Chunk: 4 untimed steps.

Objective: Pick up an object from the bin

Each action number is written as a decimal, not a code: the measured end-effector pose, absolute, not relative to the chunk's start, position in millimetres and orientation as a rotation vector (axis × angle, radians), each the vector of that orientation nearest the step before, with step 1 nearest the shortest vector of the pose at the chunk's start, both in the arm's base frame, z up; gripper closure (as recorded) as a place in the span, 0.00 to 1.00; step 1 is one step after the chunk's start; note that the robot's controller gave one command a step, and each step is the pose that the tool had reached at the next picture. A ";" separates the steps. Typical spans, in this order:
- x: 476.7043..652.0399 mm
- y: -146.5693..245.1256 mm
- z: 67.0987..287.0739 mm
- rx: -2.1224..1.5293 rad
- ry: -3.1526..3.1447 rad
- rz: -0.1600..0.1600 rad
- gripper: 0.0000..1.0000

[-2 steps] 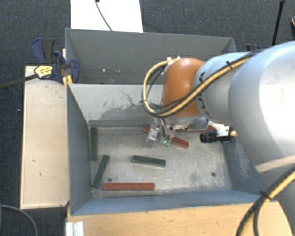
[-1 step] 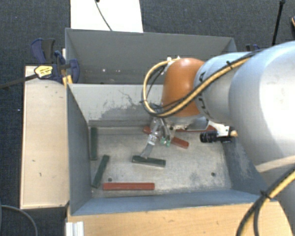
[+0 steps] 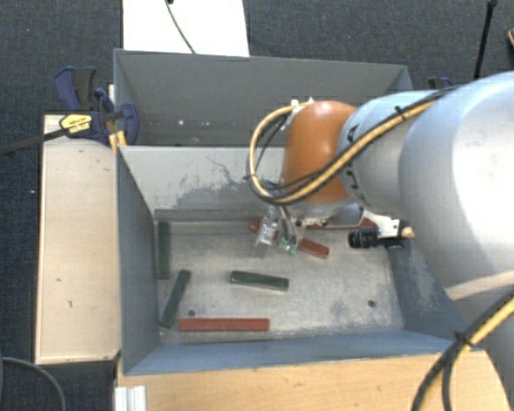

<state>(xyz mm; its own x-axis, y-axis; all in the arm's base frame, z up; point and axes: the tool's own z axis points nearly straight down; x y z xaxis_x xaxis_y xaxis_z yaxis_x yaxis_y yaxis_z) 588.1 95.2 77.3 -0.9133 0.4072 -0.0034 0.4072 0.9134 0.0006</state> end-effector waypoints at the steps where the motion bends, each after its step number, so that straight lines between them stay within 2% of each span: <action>1: 588.1 95.2 77.3 0.652 3.070 0.000 0.00; 2: 570.5 37.2 71.4 0.675 3.066 0.001 0.00; 3: 572.2 40.4 72.7 0.665 3.063 0.003 1.00; 4: 572.2 40.5 72.7 0.666 3.063 0.003 1.00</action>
Offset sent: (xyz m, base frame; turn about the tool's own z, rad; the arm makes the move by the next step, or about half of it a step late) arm 0.0000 0.0000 0.0000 0.0000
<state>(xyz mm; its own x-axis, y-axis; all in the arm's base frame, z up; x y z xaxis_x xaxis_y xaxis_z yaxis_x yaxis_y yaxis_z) 572.2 40.5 72.7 -0.9098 0.4151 -0.0063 0.4151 0.9098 0.0033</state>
